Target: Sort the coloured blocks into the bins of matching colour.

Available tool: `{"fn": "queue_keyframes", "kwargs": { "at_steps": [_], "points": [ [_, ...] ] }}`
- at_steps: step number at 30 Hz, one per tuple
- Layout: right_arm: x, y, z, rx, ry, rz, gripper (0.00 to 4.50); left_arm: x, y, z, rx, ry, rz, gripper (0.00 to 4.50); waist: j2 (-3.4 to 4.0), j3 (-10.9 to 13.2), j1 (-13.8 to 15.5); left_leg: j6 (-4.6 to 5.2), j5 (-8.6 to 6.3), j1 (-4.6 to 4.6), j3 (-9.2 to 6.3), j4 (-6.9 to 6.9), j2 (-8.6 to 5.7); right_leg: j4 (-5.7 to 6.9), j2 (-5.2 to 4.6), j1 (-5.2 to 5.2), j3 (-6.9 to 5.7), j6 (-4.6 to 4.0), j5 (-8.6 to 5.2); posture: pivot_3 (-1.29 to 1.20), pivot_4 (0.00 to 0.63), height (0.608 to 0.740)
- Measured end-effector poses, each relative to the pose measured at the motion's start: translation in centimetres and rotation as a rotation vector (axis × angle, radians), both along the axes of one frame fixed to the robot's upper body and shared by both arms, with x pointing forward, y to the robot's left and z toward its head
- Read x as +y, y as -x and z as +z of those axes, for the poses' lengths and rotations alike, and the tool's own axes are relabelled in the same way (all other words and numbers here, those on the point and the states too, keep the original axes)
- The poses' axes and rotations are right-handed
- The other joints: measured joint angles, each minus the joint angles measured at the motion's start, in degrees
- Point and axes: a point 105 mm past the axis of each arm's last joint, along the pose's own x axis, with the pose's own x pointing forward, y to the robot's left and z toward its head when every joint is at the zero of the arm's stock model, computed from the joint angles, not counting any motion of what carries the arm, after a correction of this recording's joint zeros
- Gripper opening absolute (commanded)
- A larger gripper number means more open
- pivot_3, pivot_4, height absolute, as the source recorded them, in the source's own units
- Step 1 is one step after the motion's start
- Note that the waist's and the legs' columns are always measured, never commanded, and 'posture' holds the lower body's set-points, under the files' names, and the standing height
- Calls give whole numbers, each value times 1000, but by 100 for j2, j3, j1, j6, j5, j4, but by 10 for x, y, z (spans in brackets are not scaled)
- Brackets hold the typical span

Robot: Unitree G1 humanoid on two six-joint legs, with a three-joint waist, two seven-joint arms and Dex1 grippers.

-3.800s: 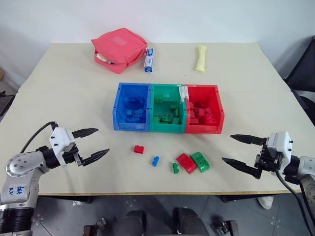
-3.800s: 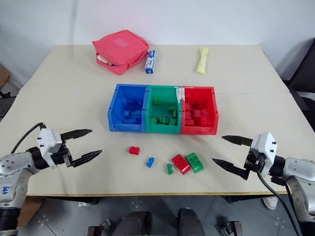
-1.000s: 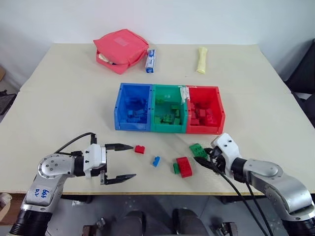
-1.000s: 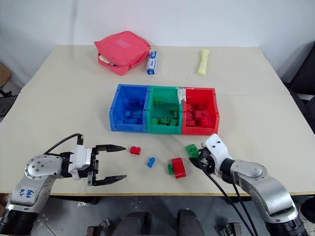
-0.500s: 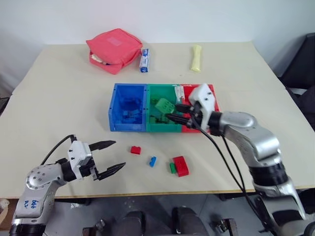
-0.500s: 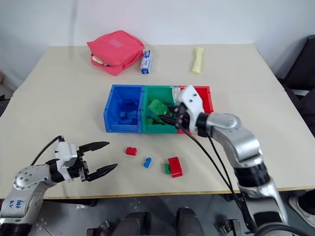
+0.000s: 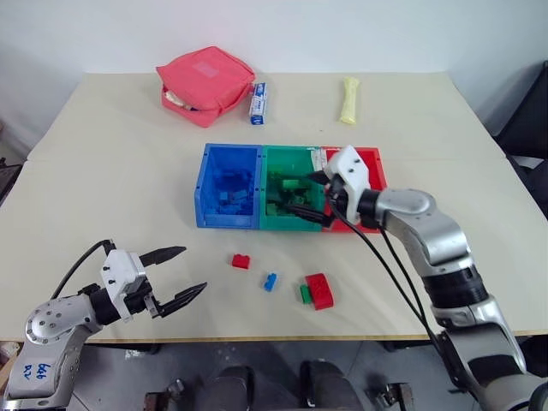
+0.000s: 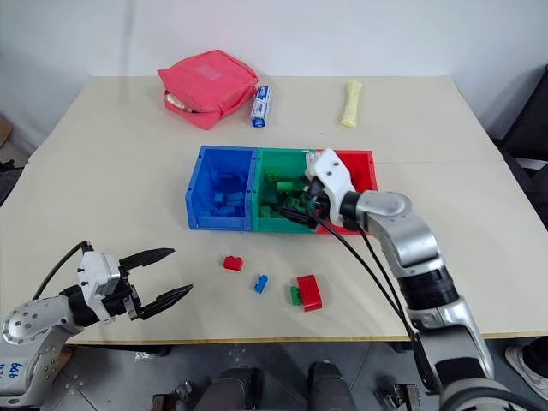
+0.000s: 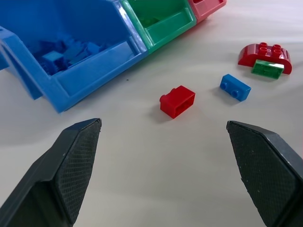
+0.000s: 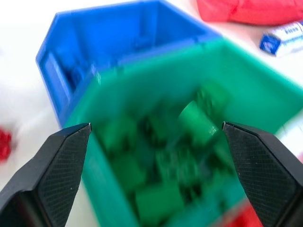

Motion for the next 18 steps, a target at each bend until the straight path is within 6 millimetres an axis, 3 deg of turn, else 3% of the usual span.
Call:
{"fn": "queue_keyframes", "kwargs": {
  "at_steps": [3,7,12,15,18],
  "points": [
    [-26,27,-4,-17,-6,20,4453,-15,-5,4,-12,-12,-90,4500,0,0,42,-2,2,2,-3,0,2,-3,3,7,-1,0,0,0,150,740],
    [-74,68,-23,40,20,9,4453,-38,-13,11,-32,-29,-232,4500,1,1,95,4,2,20,1,1,2,-18,4,42,0,2,1,0,150,740],
    [-122,109,-43,115,117,-11,4453,-51,-17,8,-21,-63,-356,4500,7,4,12,16,-6,51,10,-8,17,-33,18,72,3,2,1,0,150,740],
    [-131,121,-47,119,161,24,4453,-54,-20,8,-21,-75,-393,4500,8,5,-7,13,-4,55,12,-8,18,-26,19,72,4,2,1,0,150,740],
    [-125,122,-46,109,162,67,4453,-54,-17,7,-13,-80,-414,4500,7,5,-8,9,-2,55,12,-4,18,-25,17,72,6,2,1,0,150,740]
  ]
}}
